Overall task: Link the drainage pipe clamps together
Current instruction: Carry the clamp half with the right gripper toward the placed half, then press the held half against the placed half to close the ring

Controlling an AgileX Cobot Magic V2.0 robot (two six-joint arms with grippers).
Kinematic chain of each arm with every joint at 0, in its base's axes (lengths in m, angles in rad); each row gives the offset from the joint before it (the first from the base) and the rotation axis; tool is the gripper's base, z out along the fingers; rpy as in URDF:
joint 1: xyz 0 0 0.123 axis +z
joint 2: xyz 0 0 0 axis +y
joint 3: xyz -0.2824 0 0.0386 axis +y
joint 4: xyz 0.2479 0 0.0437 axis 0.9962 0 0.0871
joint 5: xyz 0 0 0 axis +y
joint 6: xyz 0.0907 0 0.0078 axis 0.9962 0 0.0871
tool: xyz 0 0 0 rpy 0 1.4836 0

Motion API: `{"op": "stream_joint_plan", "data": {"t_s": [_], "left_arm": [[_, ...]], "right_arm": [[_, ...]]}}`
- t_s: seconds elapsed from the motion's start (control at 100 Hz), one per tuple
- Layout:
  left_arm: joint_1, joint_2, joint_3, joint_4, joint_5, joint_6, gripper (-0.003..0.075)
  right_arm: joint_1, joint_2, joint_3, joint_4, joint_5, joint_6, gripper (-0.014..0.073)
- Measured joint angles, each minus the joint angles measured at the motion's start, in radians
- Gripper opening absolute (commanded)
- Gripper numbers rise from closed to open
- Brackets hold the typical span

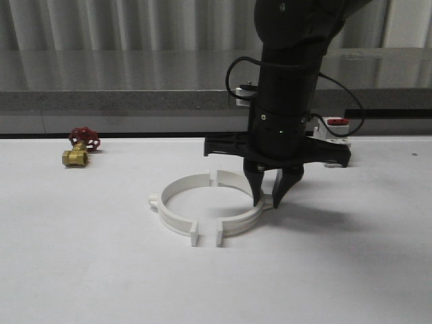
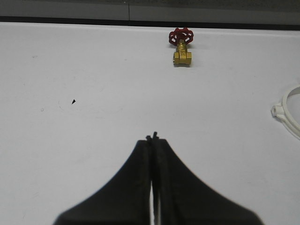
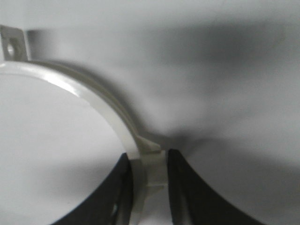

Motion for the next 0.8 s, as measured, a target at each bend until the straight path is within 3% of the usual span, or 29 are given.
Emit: {"op": "stream_joint_plan", "data": {"t_s": [0.58,0.68,0.8], "left_arm": [[0.0,0.0,0.0,0.0,0.0,0.0,-0.002],[0.0,0.0,0.0,0.0,0.0,0.0,-0.002],[0.0,0.0,0.0,0.0,0.0,0.0,-0.002]], "right_arm": [[0.009,0.004,0.0,0.047,-0.043,0.013,0.0029],[0.014,0.004,0.0,0.049,-0.043,0.013,0.0087],[0.014,0.004,0.0,0.051,-0.045,0.013,0.0229]]}}
